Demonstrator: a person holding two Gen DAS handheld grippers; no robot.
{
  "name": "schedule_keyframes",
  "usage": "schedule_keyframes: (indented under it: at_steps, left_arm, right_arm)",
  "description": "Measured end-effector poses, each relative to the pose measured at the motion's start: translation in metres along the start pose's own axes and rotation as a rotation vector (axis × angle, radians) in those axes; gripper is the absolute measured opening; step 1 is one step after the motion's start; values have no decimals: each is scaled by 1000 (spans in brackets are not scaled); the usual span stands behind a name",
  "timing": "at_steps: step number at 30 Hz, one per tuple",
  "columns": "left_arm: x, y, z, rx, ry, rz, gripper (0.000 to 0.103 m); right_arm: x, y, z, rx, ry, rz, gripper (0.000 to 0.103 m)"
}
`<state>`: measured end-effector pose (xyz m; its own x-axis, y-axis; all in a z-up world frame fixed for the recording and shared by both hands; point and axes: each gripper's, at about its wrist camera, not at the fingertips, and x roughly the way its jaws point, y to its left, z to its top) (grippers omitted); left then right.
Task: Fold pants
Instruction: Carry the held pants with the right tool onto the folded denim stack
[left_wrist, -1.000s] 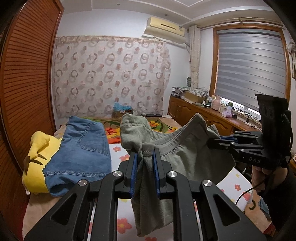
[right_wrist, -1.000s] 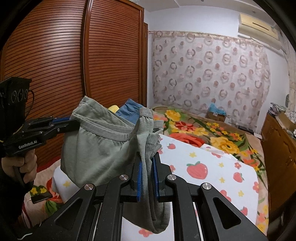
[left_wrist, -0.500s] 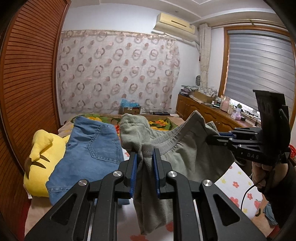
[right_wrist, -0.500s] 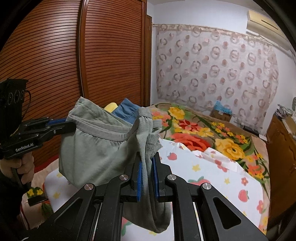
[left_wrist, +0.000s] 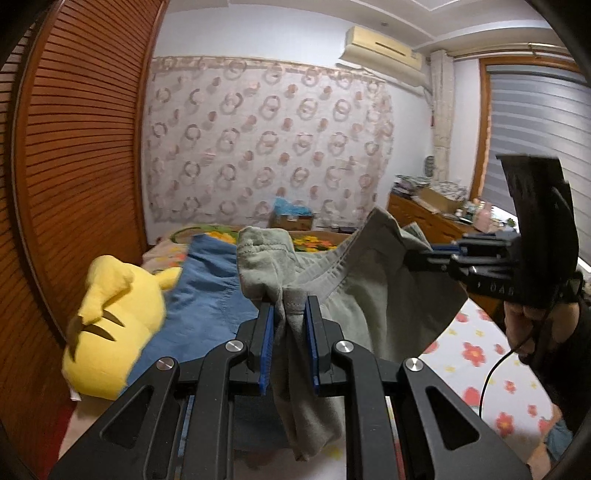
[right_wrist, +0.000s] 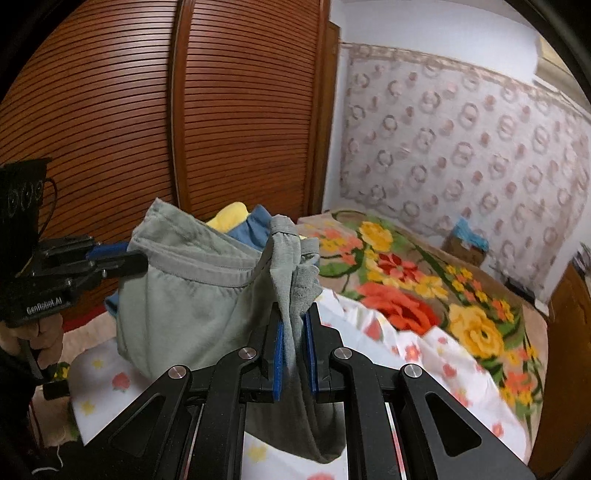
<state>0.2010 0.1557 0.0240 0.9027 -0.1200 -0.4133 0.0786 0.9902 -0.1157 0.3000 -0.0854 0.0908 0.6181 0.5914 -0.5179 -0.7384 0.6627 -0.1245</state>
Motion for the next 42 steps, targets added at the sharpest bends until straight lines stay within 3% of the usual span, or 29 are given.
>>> schedule_keyframes:
  at_steps: [6, 15, 19, 26, 32, 39, 42]
  left_arm:
    - [10, 23, -7, -42, -3, 52, 17]
    - [11, 33, -29, -111, -31, 102, 17]
    - [9, 33, -33, -116, -24, 160, 17]
    - [0, 37, -42, -169, -50, 166, 17]
    - [4, 41, -45, -174, -30, 201, 17]
    - [4, 44, -48, -184, -19, 201, 17]
    - [3, 44, -49, -188, -14, 204, 17]
  right_arm:
    - [47, -11, 21, -56, -4, 9, 10]
    - [117, -21, 30, -7, 29, 43, 10]
    - [130, -23, 39, 2, 7, 92, 10]
    - [148, -16, 47, -83, -23, 138, 10]
    - [159, -8, 52, -153, -7, 144, 11]
    - [164, -12, 59, -91, 6, 155, 11]
    - [168, -6, 61, -101, 24, 119, 11]
